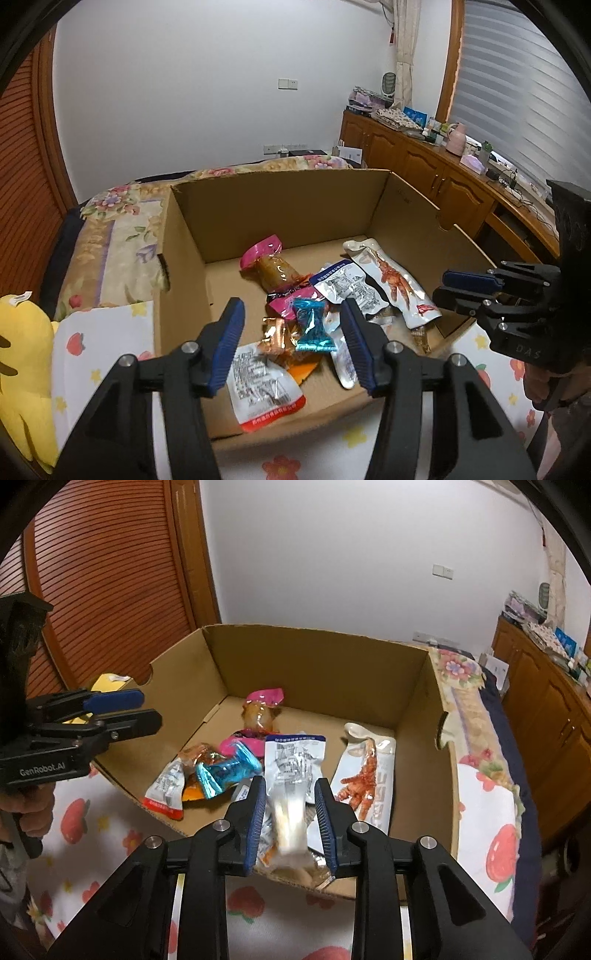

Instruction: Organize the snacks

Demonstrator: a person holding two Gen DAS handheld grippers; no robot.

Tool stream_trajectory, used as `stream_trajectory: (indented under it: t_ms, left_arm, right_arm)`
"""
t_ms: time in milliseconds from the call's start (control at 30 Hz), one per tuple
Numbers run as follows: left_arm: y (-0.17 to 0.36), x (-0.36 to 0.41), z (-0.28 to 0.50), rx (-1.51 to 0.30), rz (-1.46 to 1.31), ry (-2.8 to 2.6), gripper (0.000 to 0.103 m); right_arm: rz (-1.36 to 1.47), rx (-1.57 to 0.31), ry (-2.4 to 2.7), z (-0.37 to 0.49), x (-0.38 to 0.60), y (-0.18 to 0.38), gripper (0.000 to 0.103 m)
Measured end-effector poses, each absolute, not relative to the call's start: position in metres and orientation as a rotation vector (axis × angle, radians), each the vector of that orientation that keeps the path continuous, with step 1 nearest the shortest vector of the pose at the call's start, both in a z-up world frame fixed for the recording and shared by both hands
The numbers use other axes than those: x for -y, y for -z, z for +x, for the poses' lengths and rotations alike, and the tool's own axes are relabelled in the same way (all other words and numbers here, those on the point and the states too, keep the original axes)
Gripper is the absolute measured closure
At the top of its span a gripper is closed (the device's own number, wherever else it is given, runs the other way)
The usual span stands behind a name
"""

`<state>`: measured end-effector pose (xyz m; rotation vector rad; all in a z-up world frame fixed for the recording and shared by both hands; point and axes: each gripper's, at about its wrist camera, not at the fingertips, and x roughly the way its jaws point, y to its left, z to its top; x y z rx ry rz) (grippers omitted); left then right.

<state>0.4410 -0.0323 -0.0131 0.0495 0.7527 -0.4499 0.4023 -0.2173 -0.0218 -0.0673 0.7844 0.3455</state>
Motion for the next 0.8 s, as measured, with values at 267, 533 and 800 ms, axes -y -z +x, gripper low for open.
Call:
stream_trajectory:
  t_ms: [267, 533, 800]
  left_arm:
    - [0.001, 0.026, 0.401, -0.739, 0.074, 0.441, 0.050]
    - [-0.018, 0.019, 0.345, -0.697, 0.079, 0.419, 0.050]
    - [-0.035, 0.013, 0.287, -0.650, 0.089, 0.376, 0.050]
  right_arm:
    - [-0.036, -0.733, -0.333, 0.365, 0.221, 0.000, 0.069]
    - [-0.004, -0.687, -0.320, 0.312, 0.227, -0.019, 0.069]
    - [-0.003, -0.628, -0.327, 0.257, 0.223, -0.037, 0.069]
